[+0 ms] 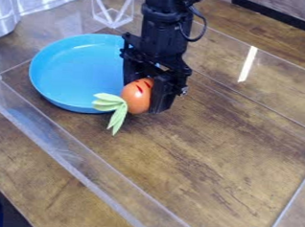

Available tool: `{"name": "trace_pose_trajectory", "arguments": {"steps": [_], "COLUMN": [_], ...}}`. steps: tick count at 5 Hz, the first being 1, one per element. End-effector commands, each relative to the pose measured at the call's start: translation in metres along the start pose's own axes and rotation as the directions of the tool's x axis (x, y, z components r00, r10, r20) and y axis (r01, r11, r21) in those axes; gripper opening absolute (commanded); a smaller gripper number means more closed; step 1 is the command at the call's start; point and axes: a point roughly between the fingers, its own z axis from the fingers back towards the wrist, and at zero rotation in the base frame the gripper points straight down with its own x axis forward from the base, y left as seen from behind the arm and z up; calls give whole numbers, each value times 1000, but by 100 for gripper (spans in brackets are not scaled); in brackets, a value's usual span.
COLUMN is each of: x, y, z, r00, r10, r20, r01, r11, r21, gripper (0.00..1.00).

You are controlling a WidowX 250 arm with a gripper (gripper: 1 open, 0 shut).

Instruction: Put the carrot in the blue tray

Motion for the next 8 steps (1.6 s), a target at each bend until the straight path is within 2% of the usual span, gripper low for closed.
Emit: {"name": "trace_pose_trajectory", "arguments": {"steps": [1,4,8], "x": [-1,-3,-10], "y": [2,-2,3], "z": [24,27,41], "r00": [997,997,996], "r10": [15,21,6], "r20": [76,79,84], "r01": [-15,-19,-6], "r11": [1000,1000,1000], "r21": [1,-18,0], "gripper": [0,0,0]}}
